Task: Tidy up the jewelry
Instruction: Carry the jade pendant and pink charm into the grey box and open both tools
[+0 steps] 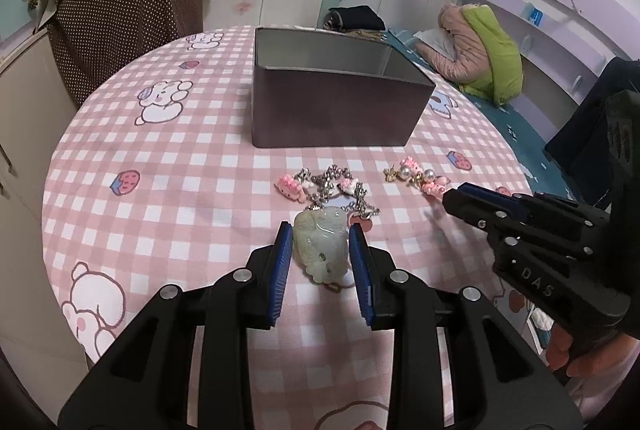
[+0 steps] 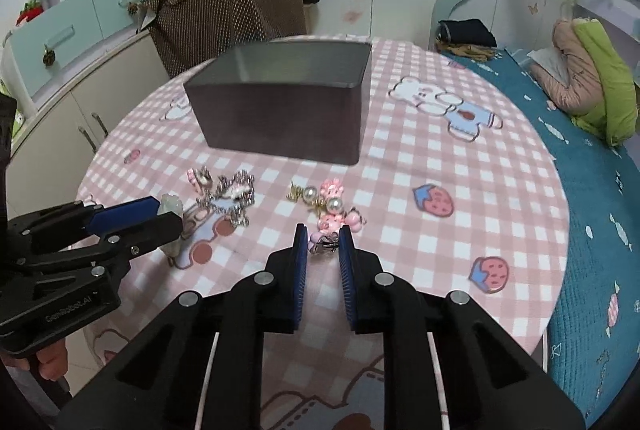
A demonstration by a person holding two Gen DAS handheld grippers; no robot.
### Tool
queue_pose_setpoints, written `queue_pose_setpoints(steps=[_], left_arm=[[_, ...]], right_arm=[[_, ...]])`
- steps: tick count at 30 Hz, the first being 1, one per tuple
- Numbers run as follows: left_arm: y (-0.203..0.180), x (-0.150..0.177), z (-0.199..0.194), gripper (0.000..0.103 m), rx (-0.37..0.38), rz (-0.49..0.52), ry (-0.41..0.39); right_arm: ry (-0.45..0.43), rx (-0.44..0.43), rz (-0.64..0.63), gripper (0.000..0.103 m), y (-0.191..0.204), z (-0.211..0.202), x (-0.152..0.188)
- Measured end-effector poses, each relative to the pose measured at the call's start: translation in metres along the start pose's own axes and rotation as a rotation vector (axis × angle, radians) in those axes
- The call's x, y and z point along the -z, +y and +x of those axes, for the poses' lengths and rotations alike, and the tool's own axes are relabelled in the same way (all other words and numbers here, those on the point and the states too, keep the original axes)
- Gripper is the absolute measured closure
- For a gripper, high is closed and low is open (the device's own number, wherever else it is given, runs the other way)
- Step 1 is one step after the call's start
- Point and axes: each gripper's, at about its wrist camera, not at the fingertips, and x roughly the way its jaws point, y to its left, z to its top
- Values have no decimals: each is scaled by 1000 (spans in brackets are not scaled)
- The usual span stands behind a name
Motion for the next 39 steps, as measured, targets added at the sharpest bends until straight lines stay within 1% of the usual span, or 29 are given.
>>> queue_pose_setpoints(steps=[1,2,3,4,10,14,15,17,18,19,23,24,25,27,31,39], left_arm=[[0,-2,-1,77,0,-1,-6],[0,-3,-2,88,5,0,-11],[-1,-4,-3,102,1,0,-13],[0,-6,-5,102,-8,-1,-23],[2,-10,-6,102,-2,-8,-30],[7,-7,-2,102,-5,-17,-10],[8,-7,-1,99,-4,-15,-3],[8,-7,3,79,-5,-10,14],[7,-7,5,61,-8,-11,13],[7,-7,7,58,-11,-12,10],[4,-10,18,58,-36,7,16],[4,-11,22,60,-45,12,22],[5,-11,27,65,-56,18,31],[5,-11,28,74,-88,40,22],[11,-12,27,75,-59,26,25],[17,-14,17,75,-73,-4,2]], right_arm=[[-4,1,0,88,-1,-1,-2],[-11,4,3,88,-1,-3,-3],[-17,3,7,88,-3,-4,-4],[-21,1,10,88,-4,-5,-6],[-60,15,25,88,-10,-15,-14],[-92,23,35,88,-15,-25,-20],[-104,26,37,88,-16,-28,-22],[-118,25,42,88,-19,-32,-25],[-127,32,43,88,-20,-35,-27],[-131,39,44,88,-21,-36,-28],[-132,43,54,88,-26,-36,-28],[-129,42,55,88,-26,-35,-28],[-127,42,55,88,-26,-35,-27],[-119,40,57,88,-27,-32,-26],[-107,36,69,88,-29,-27,-25],[-113,23,67,88,-28,-26,-27]])
